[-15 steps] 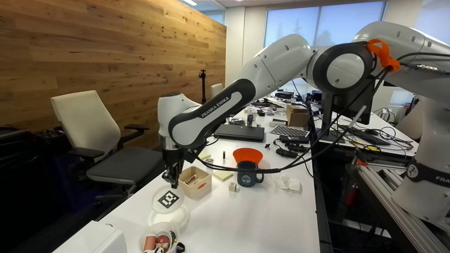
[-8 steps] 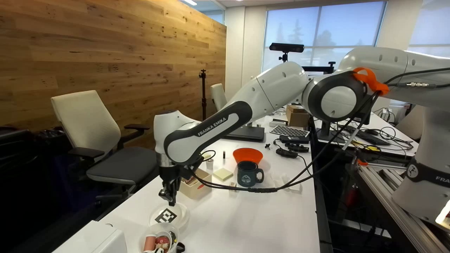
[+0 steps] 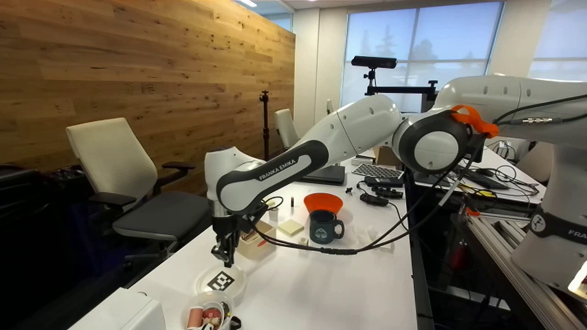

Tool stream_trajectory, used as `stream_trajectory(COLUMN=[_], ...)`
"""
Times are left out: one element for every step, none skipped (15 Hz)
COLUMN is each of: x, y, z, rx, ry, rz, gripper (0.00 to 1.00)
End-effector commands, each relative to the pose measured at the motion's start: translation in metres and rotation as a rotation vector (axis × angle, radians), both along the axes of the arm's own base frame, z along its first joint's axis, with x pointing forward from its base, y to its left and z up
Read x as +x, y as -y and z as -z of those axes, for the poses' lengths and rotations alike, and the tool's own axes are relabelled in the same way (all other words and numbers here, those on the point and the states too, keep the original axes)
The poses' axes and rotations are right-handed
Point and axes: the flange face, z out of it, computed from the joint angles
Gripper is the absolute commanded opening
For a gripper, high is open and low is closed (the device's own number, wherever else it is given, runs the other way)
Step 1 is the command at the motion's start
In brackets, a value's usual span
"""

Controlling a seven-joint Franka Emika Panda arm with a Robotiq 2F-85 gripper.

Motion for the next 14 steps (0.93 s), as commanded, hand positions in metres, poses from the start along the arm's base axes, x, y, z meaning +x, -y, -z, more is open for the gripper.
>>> stream_trajectory(x=[-0.001,0.002,0.005,0.008,0.012,0.015,0.017,0.019,0.019,0.016,0.014,0.01,0.008,0.005], y=[-0.007,-0.009,-0.012,-0.016,-0.024,-0.029,-0.038,-0.047,-0.056,-0.069,-0.078,-0.087,-0.094,-0.102], z=[-0.003,-0.008,-0.016,-0.024,-0.035,-0.046,-0.056,-0.063,-0.068,-0.066,-0.064,-0.06,-0.058,-0.055], rx=[0.012,0.009,0.004,-0.009,-0.019,-0.032,-0.04,-0.043,-0.045,-0.042,-0.043,-0.034,-0.032,-0.028], ry=[-0.019,-0.008,0.007,0.024,0.049,0.074,0.095,0.109,0.115,0.105,0.097,0.083,0.076,0.068], rz=[0.002,-0.002,-0.005,-0.013,-0.03,-0.046,-0.065,-0.086,-0.105,-0.126,-0.145,-0.16,-0.175,-0.189], gripper=[0.44,0.52,0.58,0.66,0.73,0.79,0.87,0.93,0.99,1.0,1.0,1.0,1.0,1.0])
